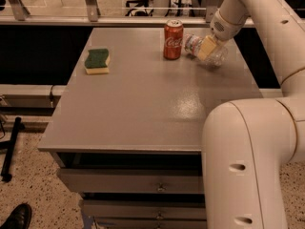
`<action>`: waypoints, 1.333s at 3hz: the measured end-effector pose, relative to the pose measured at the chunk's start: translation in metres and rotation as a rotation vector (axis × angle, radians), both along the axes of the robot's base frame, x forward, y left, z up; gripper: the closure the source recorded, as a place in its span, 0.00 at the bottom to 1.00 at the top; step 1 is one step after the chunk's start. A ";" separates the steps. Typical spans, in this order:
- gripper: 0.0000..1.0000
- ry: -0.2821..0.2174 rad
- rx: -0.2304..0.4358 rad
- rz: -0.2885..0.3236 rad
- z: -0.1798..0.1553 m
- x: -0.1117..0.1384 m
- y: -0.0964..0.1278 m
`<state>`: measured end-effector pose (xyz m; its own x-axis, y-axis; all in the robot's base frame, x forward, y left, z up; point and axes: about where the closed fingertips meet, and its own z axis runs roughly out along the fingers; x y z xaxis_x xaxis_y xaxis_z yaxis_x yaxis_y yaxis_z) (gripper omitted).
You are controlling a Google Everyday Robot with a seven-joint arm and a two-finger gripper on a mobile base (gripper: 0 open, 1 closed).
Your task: Move water bottle near coke can
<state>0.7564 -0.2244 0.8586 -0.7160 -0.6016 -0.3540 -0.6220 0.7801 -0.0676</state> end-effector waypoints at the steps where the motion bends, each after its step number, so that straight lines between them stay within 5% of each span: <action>1: 0.07 0.007 0.001 0.003 -0.001 0.000 0.000; 3: 0.00 0.012 0.007 0.009 -0.002 -0.002 -0.001; 4: 0.00 -0.029 0.057 0.009 0.017 -0.018 -0.019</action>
Offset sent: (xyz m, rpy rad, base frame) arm -0.0059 -0.0062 0.0071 0.0043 0.0263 0.0132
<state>0.7385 -0.2436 0.8752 -0.6995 -0.5866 -0.4083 -0.6276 0.7774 -0.0417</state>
